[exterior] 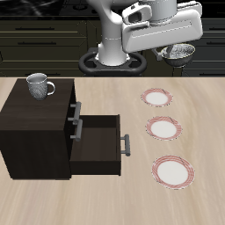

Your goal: Place the bowl on the farthest plate relative to the robot

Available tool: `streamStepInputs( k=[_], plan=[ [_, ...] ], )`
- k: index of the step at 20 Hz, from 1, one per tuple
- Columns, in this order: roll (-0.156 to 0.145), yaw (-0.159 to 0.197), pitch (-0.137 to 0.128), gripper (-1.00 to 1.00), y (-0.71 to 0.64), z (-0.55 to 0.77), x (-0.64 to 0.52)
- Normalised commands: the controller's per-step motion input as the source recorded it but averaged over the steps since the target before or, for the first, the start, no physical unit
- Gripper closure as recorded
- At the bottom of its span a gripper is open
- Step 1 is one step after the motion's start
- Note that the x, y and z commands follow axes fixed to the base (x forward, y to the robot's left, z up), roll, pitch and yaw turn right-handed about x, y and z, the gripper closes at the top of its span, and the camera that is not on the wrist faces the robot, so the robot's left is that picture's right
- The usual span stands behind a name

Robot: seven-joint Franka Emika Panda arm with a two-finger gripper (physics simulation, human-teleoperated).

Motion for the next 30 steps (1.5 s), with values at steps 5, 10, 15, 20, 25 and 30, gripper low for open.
streamStepInputs(
  k=[5,10,15,20,25,30],
  plan=[
    [-0.012,-0.01,-0.038,1.0,0.02,-0.03,0.36],
    [0.01,-0.047,-0.038,1.0,0.15,-0.05,0.29],
    [0.049,-0.006,-0.006,1.0,0.22,-0.07,0.23],
    [0.035,0.006,-0.034,1.0,0.14,0.09,0.14],
    [0.008,-0.022,-0.021,1.0,0.02,0.09,0.22],
    [0.017,0.027,-0.03,1.0,0.05,0.04,0.14]
  ],
)
